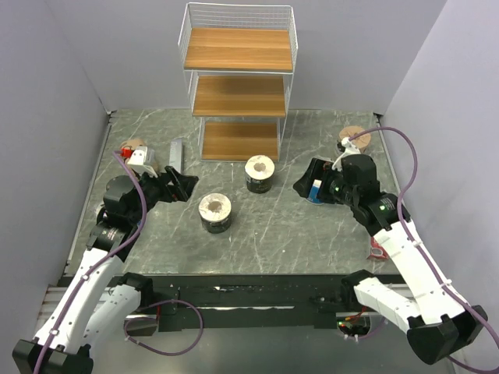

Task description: Place and organize the paper towels onto the shelf

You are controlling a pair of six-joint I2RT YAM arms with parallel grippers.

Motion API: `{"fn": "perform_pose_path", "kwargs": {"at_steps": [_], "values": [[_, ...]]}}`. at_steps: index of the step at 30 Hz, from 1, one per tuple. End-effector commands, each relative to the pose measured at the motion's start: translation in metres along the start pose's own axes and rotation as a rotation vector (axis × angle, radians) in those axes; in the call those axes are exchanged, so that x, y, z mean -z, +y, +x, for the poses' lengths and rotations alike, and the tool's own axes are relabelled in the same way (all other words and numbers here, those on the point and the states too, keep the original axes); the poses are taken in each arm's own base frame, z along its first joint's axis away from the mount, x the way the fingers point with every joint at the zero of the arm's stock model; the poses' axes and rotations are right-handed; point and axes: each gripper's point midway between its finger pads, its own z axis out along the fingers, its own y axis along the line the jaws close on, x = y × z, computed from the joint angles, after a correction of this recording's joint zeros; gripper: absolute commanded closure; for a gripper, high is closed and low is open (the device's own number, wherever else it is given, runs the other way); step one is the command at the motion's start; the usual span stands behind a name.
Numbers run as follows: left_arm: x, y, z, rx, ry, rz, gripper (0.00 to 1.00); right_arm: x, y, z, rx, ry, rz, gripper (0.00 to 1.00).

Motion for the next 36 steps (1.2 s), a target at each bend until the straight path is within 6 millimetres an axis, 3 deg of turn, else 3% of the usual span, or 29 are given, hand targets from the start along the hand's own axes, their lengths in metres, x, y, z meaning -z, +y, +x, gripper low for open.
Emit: {"fn": "perform_pose_path", "kwargs": {"at_steps": [1, 7, 12, 17, 18, 20, 21, 23, 25, 28, 36], "values": [[0.005, -0.010, -0.024, -0.025, -0.068, 0.017, 0.04, 0.014, 0.007, -0.023, -0.010, -0.100, -0.001, 0.00], [0.006, -0.011, -0.025, -0.025, -0.071, 0.025, 0.04, 0.014, -0.004, -0.025, -0.062, -0.128, 0.059, 0.00], [0.005, -0.007, -0.025, -0.021, -0.069, 0.001, 0.04, 0.010, -0.013, -0.042, -0.104, -0.198, 0.128, 0.01], [0.006, -0.008, -0.026, -0.022, -0.073, 0.002, 0.04, -0.011, -0.025, -0.064, -0.086, -0.183, 0.245, 0.01], [0.007, -0.009, -0.028, -0.023, -0.077, 0.006, 0.04, -0.022, -0.035, -0.061, -0.094, -0.141, 0.293, 0.02], [0.007, -0.009, -0.027, -0.023, -0.078, 0.009, 0.04, -0.031, -0.038, -0.068, -0.085, -0.133, 0.301, 0.06], [0.008, -0.010, -0.028, -0.024, -0.080, 0.012, 0.04, -0.045, -0.040, -0.064, -0.086, -0.089, 0.294, 0.09], [0.009, -0.011, -0.029, -0.025, -0.084, 0.014, 0.04, -0.051, -0.057, -0.067, -0.123, -0.060, 0.337, 0.18], [0.010, -0.012, -0.029, -0.028, -0.086, 0.020, 0.04, -0.059, -0.078, -0.068, -0.154, -0.046, 0.379, 0.21], [0.013, -0.014, -0.031, -0.032, -0.095, 0.026, 0.03, -0.067, -0.098, -0.063, -0.204, -0.029, 0.390, 0.24], [0.015, -0.023, -0.032, -0.038, -0.095, 0.071, 0.04, -0.061, -0.143, -0.065, -0.250, -0.027, 0.496, 0.24]]}}
